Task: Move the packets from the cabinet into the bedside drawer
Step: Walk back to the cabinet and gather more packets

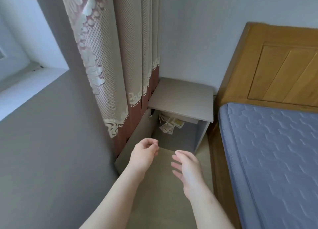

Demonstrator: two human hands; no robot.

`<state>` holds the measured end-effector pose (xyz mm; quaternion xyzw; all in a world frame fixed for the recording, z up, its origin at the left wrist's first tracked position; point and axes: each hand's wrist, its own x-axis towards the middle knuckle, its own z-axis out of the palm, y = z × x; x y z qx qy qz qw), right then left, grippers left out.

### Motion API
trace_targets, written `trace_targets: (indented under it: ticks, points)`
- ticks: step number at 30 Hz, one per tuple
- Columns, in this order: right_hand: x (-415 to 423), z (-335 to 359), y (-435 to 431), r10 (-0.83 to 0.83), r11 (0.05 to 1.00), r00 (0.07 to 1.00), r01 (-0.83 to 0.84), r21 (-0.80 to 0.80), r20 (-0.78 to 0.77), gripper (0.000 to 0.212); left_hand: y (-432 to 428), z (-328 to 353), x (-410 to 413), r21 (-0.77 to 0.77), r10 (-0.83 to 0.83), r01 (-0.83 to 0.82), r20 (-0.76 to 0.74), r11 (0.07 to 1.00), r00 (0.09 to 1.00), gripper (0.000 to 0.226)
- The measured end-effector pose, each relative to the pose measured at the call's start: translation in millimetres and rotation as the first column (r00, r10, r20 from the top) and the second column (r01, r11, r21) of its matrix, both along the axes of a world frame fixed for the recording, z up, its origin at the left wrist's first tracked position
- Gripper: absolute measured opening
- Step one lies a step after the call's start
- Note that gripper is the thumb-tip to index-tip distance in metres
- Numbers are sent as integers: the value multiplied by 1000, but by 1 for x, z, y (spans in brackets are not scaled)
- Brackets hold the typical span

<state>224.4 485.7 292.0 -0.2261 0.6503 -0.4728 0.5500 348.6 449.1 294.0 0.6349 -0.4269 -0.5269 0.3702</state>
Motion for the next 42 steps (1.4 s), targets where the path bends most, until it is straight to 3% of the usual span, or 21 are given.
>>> trace_targets:
  ticks: [9,15,22,27,32,34,38,42]
  points:
    - [-29,-18,-175,-9,997,999,6,71,47,11,-187,-16,-33,14,-62,61,59,998,996,15]
    - [-76,-70,-298,194,972,981,-191,135,-9,10,-290,-77,-81,45,23,-27,94,999,995,14]
    - [-145,-173,-438,440,881,887,-396,258,-139,14,-399,-176,-143,145,115,-134,132,980,985,15]
    - [-149,-315,-542,566,822,748,-485,298,-346,26,-487,-285,-148,176,-26,-26,286,984,958,25]
    - [-143,-479,-576,654,753,590,-570,329,-473,10,-511,-434,-133,235,-210,119,412,965,887,24]
    - [-138,-521,-592,690,706,490,-617,346,-533,15,-520,-481,-127,244,-244,145,444,959,862,24]
    - [-130,-597,-644,622,708,380,-647,283,-685,18,-562,-566,-114,163,-210,148,489,975,847,24]
    - [-130,-680,-669,485,751,219,-601,274,-847,25,-588,-658,-103,130,-189,144,477,981,859,41]
